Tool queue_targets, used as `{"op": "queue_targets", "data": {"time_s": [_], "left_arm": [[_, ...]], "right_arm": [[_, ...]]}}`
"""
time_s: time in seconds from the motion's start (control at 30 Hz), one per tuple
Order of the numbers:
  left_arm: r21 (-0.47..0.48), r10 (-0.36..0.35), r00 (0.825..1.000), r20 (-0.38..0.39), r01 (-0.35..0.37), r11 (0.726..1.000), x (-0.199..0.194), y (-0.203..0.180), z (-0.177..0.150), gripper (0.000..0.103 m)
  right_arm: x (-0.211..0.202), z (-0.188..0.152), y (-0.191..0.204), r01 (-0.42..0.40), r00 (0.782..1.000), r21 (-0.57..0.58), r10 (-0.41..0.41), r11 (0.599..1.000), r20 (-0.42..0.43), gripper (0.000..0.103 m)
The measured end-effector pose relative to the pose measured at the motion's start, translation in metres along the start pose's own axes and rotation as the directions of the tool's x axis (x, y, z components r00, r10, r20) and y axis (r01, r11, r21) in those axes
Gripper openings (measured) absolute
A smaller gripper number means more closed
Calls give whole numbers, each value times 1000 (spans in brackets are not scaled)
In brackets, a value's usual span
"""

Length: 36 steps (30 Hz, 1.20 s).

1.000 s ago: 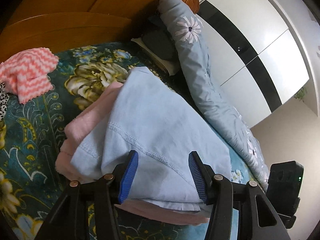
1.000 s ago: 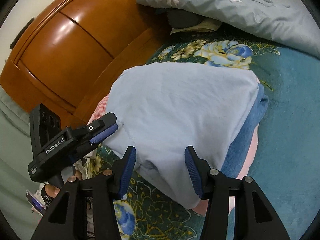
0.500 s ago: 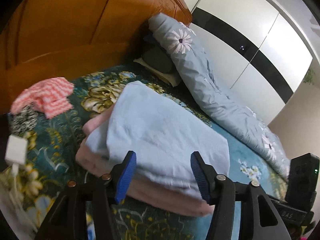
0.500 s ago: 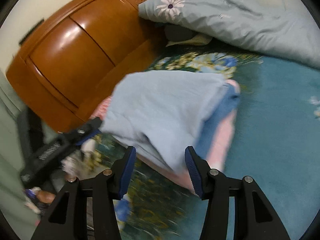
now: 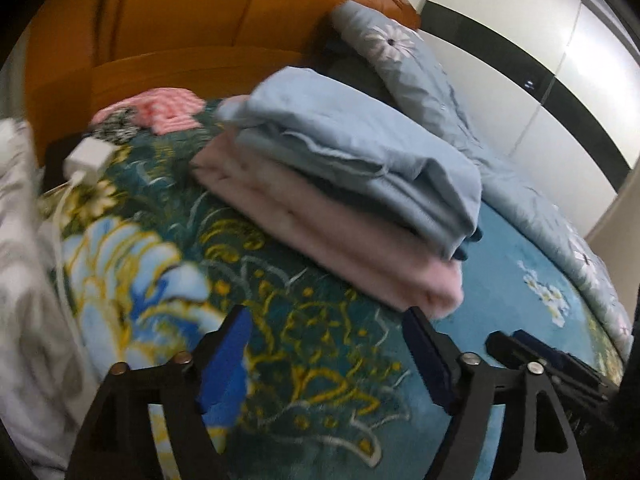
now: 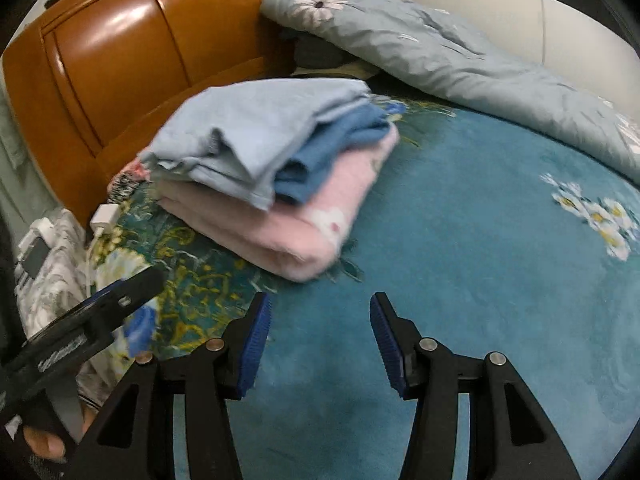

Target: Fold clothes

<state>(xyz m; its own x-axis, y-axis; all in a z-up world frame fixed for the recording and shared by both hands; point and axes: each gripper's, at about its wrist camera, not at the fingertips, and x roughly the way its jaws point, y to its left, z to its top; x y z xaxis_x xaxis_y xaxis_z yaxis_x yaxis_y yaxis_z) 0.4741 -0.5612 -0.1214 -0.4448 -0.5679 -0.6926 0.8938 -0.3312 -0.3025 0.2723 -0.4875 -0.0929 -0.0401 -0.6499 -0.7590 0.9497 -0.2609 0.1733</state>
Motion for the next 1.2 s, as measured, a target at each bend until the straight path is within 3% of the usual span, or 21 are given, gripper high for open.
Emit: {"op": "queue_targets", "data": {"time_s": [0.07, 0.17, 0.23, 0.33, 0.47, 0.57, 0.7, 1.2], "left_arm": [[-2, 30, 999, 18, -30, 1000, -6, -2, -7, 86], [-7, 58, 997, 48, -58, 998, -10, -4, -18, 96], [-24, 66, 996, 59, -65, 998, -13, -2, -26, 103], [-33, 81, 995, 59, -79, 996, -16, -3, -37, 103], [-9, 113, 992, 59, -113, 994, -20, -7, -41, 103], [-17, 121, 989, 79, -120, 993, -28, -7, -40, 103], [-19, 149, 983, 110, -148, 989, -40, -10, -40, 103], [33, 284, 949, 139, -291, 956, -54, -26, -53, 103]], "right_arm": [[-5, -4, -3, 28, 999, -6, -27, 1000, 23, 65], [-12, -15, -6, 51, 997, -10, -50, 999, 60, 65], [-10, -23, -4, 51, 998, -29, -50, 998, 41, 65], [-4, -29, -2, 51, 999, -51, -51, 997, 17, 65], [-9, -30, 0, 48, 998, -59, -46, 997, 37, 78], [-14, -31, 0, 51, 997, -64, -47, 997, 54, 79], [-20, -31, -2, 62, 996, -57, -58, 996, 73, 91], [-38, -36, 3, 81, 990, -92, -69, 992, 124, 92]]}}
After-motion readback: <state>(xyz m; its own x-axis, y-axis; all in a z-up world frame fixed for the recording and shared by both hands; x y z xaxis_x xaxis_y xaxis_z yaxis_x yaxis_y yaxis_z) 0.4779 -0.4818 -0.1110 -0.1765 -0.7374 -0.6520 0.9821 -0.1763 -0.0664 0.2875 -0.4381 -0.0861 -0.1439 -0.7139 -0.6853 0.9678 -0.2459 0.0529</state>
